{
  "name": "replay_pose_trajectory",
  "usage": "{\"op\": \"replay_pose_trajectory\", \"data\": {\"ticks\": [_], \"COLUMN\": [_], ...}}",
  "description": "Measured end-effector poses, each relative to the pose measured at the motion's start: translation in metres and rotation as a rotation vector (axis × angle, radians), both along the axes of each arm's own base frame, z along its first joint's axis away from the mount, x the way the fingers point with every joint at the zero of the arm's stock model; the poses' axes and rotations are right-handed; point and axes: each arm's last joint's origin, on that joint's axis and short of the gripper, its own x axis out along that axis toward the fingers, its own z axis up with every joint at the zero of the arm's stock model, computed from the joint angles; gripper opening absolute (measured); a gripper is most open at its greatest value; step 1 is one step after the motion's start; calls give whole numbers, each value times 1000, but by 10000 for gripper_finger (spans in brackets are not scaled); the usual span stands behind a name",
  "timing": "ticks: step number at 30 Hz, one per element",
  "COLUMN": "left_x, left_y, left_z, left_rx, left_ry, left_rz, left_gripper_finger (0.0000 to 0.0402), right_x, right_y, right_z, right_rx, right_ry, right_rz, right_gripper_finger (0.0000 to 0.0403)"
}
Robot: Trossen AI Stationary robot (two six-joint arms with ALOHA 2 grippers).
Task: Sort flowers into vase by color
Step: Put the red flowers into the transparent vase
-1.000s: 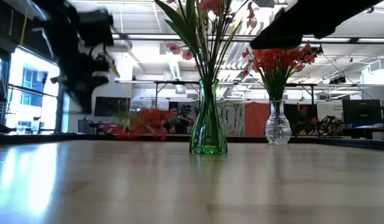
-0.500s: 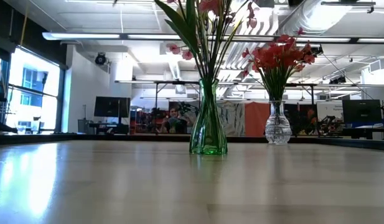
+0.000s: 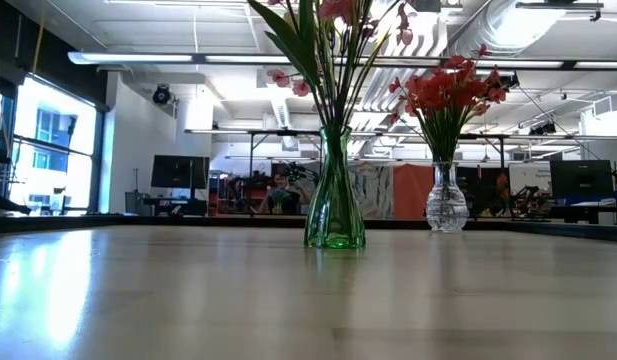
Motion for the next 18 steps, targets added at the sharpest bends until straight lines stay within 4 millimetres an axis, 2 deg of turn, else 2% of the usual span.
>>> {"op": "replay_pose_trajectory", "data": {"ticks": [4, 9, 14, 18], "left_x": [27, 53, 61, 62], "left_y": [0, 4, 8, 10], "left_z": [5, -6, -15, -17], "left_rx": [83, 128, 128, 131], "left_ry": [19, 77, 116, 134], "left_rz": [36, 96, 158, 185], "left_gripper_finger": [0, 0, 0, 0], "right_x": [19, 36, 45, 45], "right_y": [-12, -18, -17, -16], "right_z": [25, 42, 44, 46], "right_rx": [-17, -34, -42, -39], "right_ry": [32, 31, 31, 15], "right_rz": [-13, 64, 102, 109], "right_gripper_finger": [311, 319, 299, 256]}}
